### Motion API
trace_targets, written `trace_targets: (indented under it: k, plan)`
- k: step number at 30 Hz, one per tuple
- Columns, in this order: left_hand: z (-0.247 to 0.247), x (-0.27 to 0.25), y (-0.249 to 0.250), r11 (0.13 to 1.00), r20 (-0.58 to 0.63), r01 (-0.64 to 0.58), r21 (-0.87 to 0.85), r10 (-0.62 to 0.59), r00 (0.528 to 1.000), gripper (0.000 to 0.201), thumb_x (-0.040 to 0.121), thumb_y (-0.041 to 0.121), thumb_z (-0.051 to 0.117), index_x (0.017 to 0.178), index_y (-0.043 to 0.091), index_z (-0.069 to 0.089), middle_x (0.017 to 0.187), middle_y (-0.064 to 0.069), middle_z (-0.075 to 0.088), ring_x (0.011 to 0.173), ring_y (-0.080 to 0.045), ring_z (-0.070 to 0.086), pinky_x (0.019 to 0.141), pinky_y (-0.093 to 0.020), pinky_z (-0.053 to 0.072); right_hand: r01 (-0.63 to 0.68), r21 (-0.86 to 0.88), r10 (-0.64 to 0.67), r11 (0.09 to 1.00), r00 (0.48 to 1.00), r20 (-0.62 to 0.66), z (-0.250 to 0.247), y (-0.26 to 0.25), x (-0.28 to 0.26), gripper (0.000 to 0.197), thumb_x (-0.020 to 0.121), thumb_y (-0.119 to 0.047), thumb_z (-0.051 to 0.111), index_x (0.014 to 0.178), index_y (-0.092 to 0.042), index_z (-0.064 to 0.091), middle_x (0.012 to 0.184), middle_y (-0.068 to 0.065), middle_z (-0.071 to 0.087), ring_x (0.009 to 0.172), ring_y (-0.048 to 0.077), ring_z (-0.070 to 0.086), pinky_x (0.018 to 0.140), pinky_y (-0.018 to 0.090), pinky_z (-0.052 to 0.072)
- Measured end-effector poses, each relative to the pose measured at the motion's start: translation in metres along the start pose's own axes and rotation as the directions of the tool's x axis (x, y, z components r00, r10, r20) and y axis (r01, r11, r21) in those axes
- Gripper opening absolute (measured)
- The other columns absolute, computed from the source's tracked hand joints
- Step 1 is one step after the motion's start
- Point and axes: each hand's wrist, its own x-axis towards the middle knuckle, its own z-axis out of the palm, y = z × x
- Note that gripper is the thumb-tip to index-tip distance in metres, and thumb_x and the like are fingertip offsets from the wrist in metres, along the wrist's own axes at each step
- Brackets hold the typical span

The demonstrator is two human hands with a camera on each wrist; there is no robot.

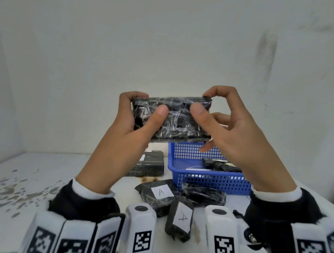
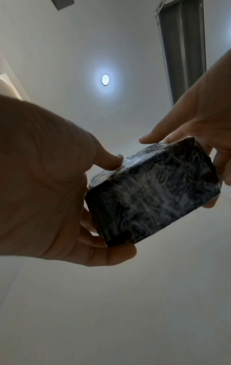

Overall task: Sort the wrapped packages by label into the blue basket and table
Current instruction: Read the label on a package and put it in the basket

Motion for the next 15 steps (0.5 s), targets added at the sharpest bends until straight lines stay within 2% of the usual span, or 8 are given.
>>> trace_targets:
  k: [2,4,6,7,8,10,13,15]
  plan:
    - [0.0017,-0.0008,0.0019,1.000,-0.004,0.005,0.004,-0.005,1.000,0.042,0.077,0.076,0.053,0.107,0.051,0.038,0.081,0.012,0.070,0.079,-0.012,0.068,0.081,-0.046,0.056,0.015,-0.014,-0.015,1.000,1.000,0.009,0.0004,0.0015,0.0003,0.042,0.070,-0.060,0.068,0.104,-0.047,0.048,0.079,-0.010,0.073,0.074,0.041,0.066,0.067,0.043,0.060]
    - [0.0024,-0.0026,0.0030,0.999,-0.003,0.012,0.038,-0.012,1.000,0.050,0.073,0.072,0.048,0.115,0.049,0.034,0.079,0.022,0.070,0.072,0.004,0.066,0.076,-0.031,0.051,0.032,-0.022,-0.032,0.999,0.999,0.014,0.0001,0.0034,0.0003,0.045,0.069,-0.060,0.070,0.106,-0.049,0.047,0.081,-0.014,0.072,0.071,0.035,0.068,0.070,0.038,0.061]
    - [0.0041,-0.0050,0.0066,0.994,0.002,0.048,0.095,-0.048,0.999,0.070,0.068,0.075,0.037,0.131,0.050,0.024,0.080,0.023,0.068,0.072,0.006,0.065,0.071,-0.022,0.043,0.031,-0.039,-0.031,0.999,1.000,-0.004,0.0002,0.0065,0.0018,0.053,0.069,-0.063,0.069,0.116,-0.053,0.046,0.090,-0.021,0.072,0.067,0.020,0.071,0.074,0.030,0.061]
    - [0.0047,-0.0057,0.0075,0.990,-0.001,0.072,0.121,-0.072,0.997,0.075,0.068,0.077,0.030,0.138,0.051,0.019,0.090,0.025,0.065,0.076,0.005,0.065,0.072,-0.022,0.042,0.024,-0.053,-0.026,0.998,0.999,-0.020,0.0003,0.0080,0.0026,0.059,0.068,-0.066,0.068,0.122,-0.056,0.045,0.097,-0.025,0.071,0.071,0.013,0.073,0.079,0.032,0.060]
    - [0.0050,-0.0063,0.0082,0.987,-0.008,0.090,0.137,-0.089,0.996,0.077,0.070,0.078,0.024,0.142,0.052,0.016,0.105,0.025,0.062,0.086,0.002,0.063,0.078,-0.024,0.042,0.020,-0.066,-0.022,0.998,0.999,-0.033,0.0005,0.0091,0.0030,0.062,0.067,-0.069,0.067,0.125,-0.059,0.046,0.104,-0.027,0.070,0.081,0.011,0.074,0.086,0.037,0.059]
    - [0.0030,-0.0041,0.0048,0.987,-0.031,0.088,0.135,-0.085,0.996,0.073,0.076,0.080,0.019,0.144,0.053,0.021,0.131,0.019,0.052,0.108,-0.007,0.058,0.098,-0.034,0.042,0.008,-0.091,-0.011,0.996,0.999,-0.035,0.0009,0.0103,0.0032,0.060,0.066,-0.074,0.064,0.123,-0.062,0.049,0.116,-0.029,0.067,0.098,0.012,0.073,0.094,0.048,0.055]
    - [-0.0018,-0.0007,0.0008,0.998,-0.062,0.052,0.027,-0.050,0.997,0.067,0.078,0.083,0.040,0.137,0.054,0.038,0.135,0.018,0.054,0.115,-0.008,0.058,0.106,-0.046,0.042,-0.019,-0.133,0.022,0.991,1.000,0.018,0.0018,0.0087,0.0024,0.065,0.067,-0.077,0.055,0.129,-0.058,0.047,0.125,-0.025,0.063,0.084,0.017,0.074,0.089,0.045,0.056]
    - [-0.0050,0.0010,0.0016,0.995,-0.064,0.040,-0.086,-0.046,0.997,0.076,0.067,0.070,0.057,0.137,0.046,0.045,0.133,0.019,0.058,0.121,-0.005,0.056,0.109,-0.046,0.039,0.000,-0.125,0.001,0.992,1.000,0.013,0.0021,0.0071,0.0023,0.068,0.066,-0.080,0.049,0.130,-0.055,0.047,0.128,-0.018,0.061,0.077,0.020,0.073,0.085,0.038,0.057]
